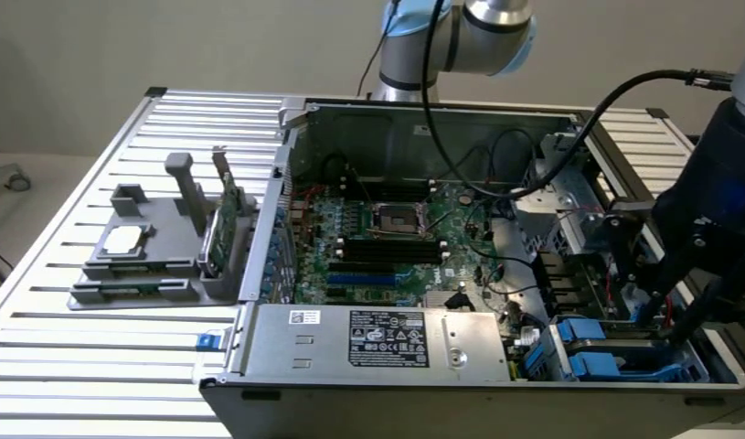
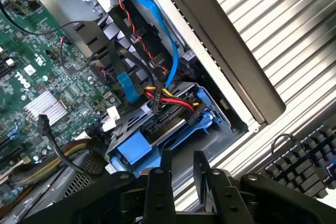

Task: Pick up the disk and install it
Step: 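Insert the first disk wire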

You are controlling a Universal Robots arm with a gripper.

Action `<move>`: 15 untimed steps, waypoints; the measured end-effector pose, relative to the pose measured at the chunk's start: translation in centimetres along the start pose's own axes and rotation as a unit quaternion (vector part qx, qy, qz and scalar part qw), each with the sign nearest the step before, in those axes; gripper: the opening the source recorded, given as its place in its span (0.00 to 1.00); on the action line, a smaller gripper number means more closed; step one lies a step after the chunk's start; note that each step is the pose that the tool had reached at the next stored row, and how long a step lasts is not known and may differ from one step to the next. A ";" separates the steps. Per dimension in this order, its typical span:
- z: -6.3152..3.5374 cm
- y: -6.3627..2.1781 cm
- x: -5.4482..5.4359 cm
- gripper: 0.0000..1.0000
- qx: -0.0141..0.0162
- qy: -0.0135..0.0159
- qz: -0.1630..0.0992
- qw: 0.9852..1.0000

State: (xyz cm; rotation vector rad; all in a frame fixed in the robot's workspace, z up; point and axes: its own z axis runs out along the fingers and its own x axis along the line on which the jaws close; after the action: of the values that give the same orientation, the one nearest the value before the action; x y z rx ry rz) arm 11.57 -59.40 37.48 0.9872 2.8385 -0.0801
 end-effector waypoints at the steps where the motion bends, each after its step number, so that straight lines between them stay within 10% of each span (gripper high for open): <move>1: -0.12 0.00 0.0 0.31 0.000 0.002 0.000 1.000; 8: -0.71 0.10 -0.2 0.31 0.000 0.016 0.002 1.000; 15: -1.37 1.03 -1.6 0.31 0.010 0.035 0.001 0.999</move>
State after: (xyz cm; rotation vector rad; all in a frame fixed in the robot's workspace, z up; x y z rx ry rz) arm 13.33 -59.46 39.07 1.0163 2.9051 -0.0763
